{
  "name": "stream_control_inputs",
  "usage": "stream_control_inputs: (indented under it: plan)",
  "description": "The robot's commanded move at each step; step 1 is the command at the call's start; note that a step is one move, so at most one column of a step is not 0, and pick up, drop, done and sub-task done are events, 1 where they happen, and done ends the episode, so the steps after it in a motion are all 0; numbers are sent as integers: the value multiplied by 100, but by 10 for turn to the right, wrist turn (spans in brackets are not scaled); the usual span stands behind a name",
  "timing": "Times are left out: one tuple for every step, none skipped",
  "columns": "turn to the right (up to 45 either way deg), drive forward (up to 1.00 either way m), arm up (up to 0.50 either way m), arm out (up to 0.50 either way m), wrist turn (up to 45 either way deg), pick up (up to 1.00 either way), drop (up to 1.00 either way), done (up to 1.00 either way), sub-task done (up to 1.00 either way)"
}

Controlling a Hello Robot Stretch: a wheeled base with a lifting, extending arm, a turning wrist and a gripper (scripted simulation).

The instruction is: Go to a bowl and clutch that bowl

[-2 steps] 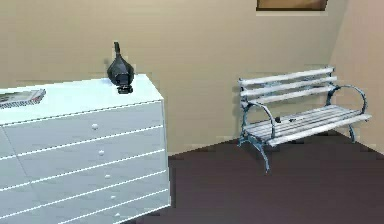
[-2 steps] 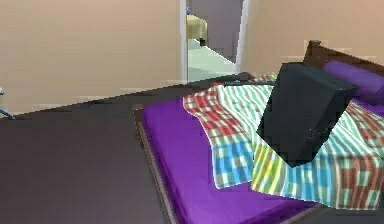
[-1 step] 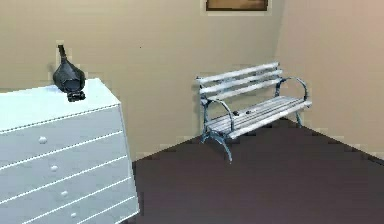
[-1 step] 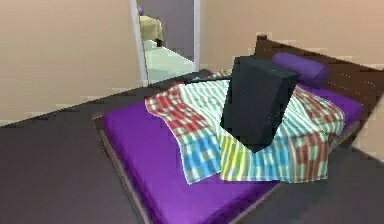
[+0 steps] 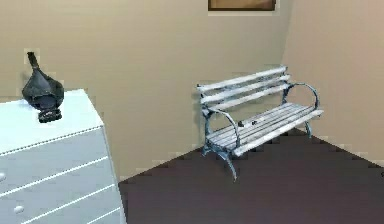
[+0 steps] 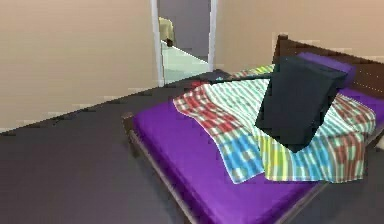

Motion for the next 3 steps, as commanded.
stream_control_inputs:
  plan:
    - [450,0,0,0,0,0,0,0,0]
    - [0,100,0,0,0,0,0,0,0]
    - [0,60,0,0,0,0,0,0,0]
